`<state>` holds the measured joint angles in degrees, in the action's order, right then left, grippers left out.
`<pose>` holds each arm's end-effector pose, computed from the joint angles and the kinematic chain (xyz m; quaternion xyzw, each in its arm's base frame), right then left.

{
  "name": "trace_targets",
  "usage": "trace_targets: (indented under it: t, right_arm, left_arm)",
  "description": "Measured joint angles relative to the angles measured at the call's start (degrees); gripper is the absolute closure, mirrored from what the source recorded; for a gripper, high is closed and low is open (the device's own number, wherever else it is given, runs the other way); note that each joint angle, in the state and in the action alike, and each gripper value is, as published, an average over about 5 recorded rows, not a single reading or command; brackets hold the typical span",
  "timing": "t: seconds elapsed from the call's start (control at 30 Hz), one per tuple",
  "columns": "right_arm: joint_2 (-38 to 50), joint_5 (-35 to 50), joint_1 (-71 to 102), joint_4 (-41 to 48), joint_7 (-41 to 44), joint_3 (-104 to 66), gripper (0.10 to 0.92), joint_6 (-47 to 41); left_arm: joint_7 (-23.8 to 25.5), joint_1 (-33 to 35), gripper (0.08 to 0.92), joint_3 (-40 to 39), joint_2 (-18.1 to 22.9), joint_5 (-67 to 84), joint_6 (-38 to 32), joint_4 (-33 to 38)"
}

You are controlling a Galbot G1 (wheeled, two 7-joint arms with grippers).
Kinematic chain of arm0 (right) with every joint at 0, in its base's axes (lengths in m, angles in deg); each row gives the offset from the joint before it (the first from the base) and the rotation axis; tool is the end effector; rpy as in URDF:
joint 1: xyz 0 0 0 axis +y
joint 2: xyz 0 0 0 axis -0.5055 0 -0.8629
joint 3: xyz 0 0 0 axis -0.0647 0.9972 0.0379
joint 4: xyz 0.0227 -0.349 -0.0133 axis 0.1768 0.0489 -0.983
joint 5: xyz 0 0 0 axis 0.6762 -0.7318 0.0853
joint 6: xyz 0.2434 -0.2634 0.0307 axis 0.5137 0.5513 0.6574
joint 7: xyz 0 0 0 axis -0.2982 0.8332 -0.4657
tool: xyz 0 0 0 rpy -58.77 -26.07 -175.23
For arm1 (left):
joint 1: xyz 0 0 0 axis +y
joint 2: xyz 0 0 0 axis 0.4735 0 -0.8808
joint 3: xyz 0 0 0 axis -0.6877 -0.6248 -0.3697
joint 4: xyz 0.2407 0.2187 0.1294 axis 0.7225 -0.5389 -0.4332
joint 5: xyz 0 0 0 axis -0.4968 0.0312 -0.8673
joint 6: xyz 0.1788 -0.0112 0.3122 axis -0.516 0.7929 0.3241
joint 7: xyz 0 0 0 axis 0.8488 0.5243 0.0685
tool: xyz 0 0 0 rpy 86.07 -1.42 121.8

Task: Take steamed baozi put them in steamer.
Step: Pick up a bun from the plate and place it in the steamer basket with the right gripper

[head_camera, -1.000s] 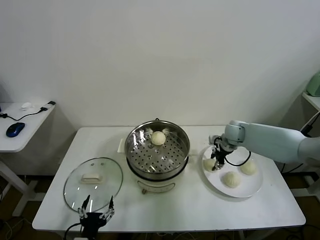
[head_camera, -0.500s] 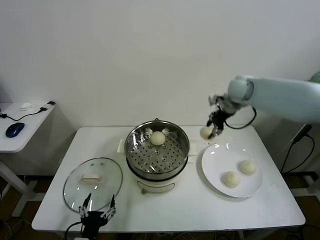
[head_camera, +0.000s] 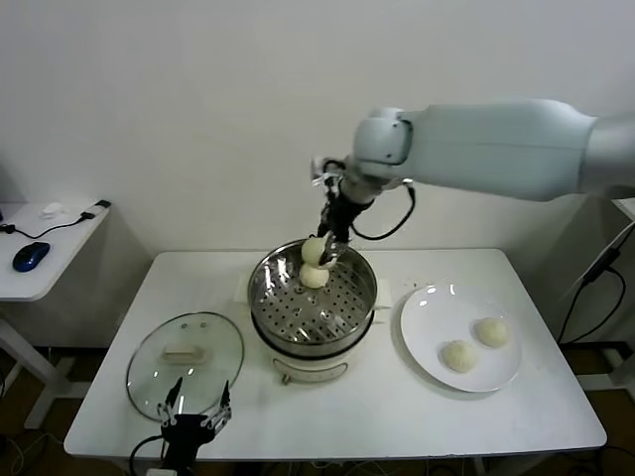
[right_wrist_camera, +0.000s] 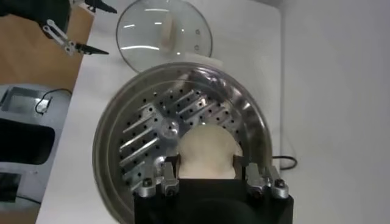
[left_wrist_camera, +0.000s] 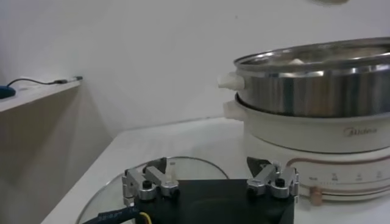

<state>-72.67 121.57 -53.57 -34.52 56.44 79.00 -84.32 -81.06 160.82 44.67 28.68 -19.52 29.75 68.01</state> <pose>0.5424 0.1635 -0.0013 0.5524 -0.5681 0.5044 0.3431 0.1123 0.0222 -0.3473 0.0132 -0.9874 -0.0714 0.1404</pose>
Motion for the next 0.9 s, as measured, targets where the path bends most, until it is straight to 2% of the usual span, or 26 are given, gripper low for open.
trace_targets:
  t: [0.3, 0.63, 0.73, 0.9]
  right_arm:
    - [-6.8, -0.6, 7.0, 4.7, -4.3, 0.0, 0.431, -2.0]
    - [-9.8, -1.2, 12.6, 9.1, -7.2, -0.8, 0.426, -3.0]
    - [-10.0, -1.2, 13.4, 9.6, -7.5, -1.3, 0.375, -3.0]
    - [-9.7, -1.9, 13.5, 9.5, -7.0, -1.5, 0.241, -2.2]
  left_arm:
    - [0.0, 0.2, 0.177, -0.3, 0.5, -0.4, -0.1, 0.0]
    - [-0.1, 0.2, 0.177, -0.4, 0.8, -0.5, -0.2, -0.3]
    - [-0.1, 0.2, 0.177, -0.4, 0.9, -0.6, -0.2, -0.3]
    - [-0.1, 0.3, 0.177, -0.5, 1.0, -0.8, -0.2, -0.1]
